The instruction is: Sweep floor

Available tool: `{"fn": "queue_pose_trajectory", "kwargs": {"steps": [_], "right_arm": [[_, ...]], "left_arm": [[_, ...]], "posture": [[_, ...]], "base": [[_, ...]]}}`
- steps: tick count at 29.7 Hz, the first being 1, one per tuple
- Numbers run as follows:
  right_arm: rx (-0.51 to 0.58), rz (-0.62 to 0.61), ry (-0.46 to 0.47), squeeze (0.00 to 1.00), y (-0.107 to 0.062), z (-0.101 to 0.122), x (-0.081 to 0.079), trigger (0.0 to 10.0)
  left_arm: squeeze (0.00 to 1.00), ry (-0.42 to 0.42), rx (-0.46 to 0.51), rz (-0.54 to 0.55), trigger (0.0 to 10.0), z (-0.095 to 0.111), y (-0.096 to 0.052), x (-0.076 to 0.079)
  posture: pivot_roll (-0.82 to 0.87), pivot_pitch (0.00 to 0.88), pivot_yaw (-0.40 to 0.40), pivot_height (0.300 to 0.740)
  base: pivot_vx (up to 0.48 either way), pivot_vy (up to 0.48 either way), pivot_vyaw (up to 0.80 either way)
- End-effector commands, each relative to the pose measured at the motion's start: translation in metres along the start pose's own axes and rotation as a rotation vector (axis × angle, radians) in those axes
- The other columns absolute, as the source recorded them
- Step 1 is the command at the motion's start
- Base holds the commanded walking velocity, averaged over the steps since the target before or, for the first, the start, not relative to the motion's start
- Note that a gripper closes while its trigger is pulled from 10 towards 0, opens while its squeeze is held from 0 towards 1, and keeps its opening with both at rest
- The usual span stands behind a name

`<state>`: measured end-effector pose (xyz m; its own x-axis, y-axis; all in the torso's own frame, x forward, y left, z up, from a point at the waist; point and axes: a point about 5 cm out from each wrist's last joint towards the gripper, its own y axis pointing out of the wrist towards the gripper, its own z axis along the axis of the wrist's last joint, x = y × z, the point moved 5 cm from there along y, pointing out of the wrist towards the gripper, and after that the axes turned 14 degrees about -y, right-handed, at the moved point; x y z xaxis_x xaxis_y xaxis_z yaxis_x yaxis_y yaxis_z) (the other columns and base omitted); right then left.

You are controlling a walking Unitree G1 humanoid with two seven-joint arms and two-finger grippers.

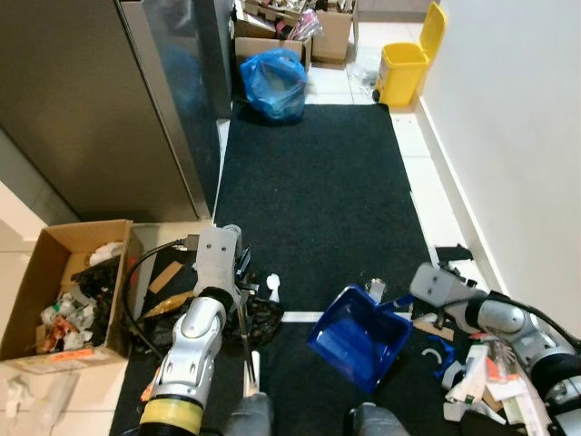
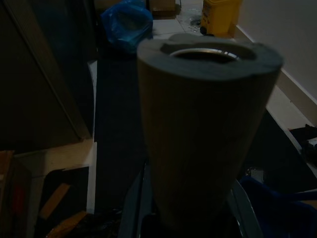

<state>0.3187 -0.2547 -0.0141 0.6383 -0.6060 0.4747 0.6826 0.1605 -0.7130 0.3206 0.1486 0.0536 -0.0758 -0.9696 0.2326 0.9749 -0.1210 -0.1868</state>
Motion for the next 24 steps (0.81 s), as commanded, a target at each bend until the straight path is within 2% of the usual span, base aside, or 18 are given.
{"fn": "queue_pose_trajectory", "kwargs": {"steps": [1, 3, 4, 5, 8, 10, 11, 13, 14, 17, 18, 21, 24], "right_arm": [[-0.014, -0.089, 0.093, 0.0, -0.003, -0.005, 0.013, 10.0], [0.1, -0.176, 0.336, 0.0, 0.0, 0.019, 0.028, 10.0], [0.149, -0.207, 0.426, 0.0, 0.0, 0.029, 0.036, 10.0], [0.149, -0.207, 0.426, 0.0, 0.0, 0.029, 0.036, 10.0], [0.224, -0.297, 0.593, 0.0, -0.004, 0.047, 0.061, 10.0], [0.227, -0.341, 0.653, 0.0, -0.007, 0.049, 0.07, 10.0], [0.227, -0.341, 0.653, 0.0, -0.007, 0.049, 0.07, 10.0], [0.2, -0.371, 0.727, 0.0, -0.007, 0.043, 0.071, 10.0], [0.2, -0.371, 0.727, 0.0, -0.007, 0.043, 0.071, 10.0], [0.177, -0.407, 0.862, 0.0, -0.005, 0.034, 0.067, 10.0], [0.177, -0.407, 0.862, 0.0, -0.005, 0.034, 0.067, 10.0], [0.17, -0.446, 0.885, 0.0, -0.005, 0.031, 0.063, 10.0], [0.145, -0.477, 0.869, 0.0, -0.004, 0.027, 0.055, 10.0]], "left_arm": [[0.0, -0.019, -0.022, 0.01, 10.0, -0.007, -0.003, -0.002], [0.0, -0.014, -0.02, 0.01, 10.0, -0.006, -0.003, -0.002], [0.0, -0.006, -0.017, 0.007, 10.0, -0.004, -0.002, -0.002], [0.0, -0.006, -0.017, 0.007, 10.0, -0.004, -0.002, -0.002], [0.0, 0.014, 0.003, 0.0, 10.0, 0.006, 0.002, 0.0], [0.0, 0.026, 0.026, -0.005, 10.0, 0.018, 0.006, 0.0], [0.0, 0.026, 0.026, -0.005, 10.0, 0.018, 0.006, 0.0], [0.0, 0.043, 0.055, -0.005, 10.0, 0.035, 0.01, -0.001], [0.0, 0.043, 0.055, -0.005, 10.0, 0.035, 0.01, -0.001], [0.0, 0.054, 0.113, -0.023, 10.0, 0.067, 0.016, -0.001], [0.0, 0.054, 0.113, -0.023, 10.0, 0.067, 0.016, -0.001], [0.0, 0.089, 0.14, -0.039, 10.0, 0.086, 0.019, -0.002], [0.0, 0.116, 0.119, -0.048, 10.0, 0.087, 0.018, -0.002]], "posture": [[0.1, 0.039, -0.054, 0.74], [0.1, 0.035, -0.044, 0.74], [0.1, 0.035, -0.039, 0.74], [0.1, 0.035, -0.039, 0.74], [0.1, 0.043, -0.028, 0.74], [0.1, 0.047, -0.024, 0.74], [0.1, 0.047, -0.024, 0.74], [0.11, 0.05, -0.022, 0.74], [0.11, 0.05, -0.022, 0.74], [0.11, 0.054, -0.019, 0.74], [0.11, 0.054, -0.019, 0.74], [0.11, 0.059, -0.015, 0.74], [0.11, 0.063, -0.013, 0.74]], "base": [[0.0, 0.0, 0.0], [0.0, 0.0, 0.0], [0.0, 0.0, 0.0], [0.0, 0.0, 0.0], [0.0, 0.0, 0.0], [0.0, 0.0, 0.0], [0.0, 0.0, 0.0], [0.0, 0.0, 0.0], [0.0, 0.0, 0.0], [0.0, 0.0, 0.0], [0.0, 0.0, 0.0], [0.0, 0.0, 0.0], [0.0, 0.0, 0.0]]}}
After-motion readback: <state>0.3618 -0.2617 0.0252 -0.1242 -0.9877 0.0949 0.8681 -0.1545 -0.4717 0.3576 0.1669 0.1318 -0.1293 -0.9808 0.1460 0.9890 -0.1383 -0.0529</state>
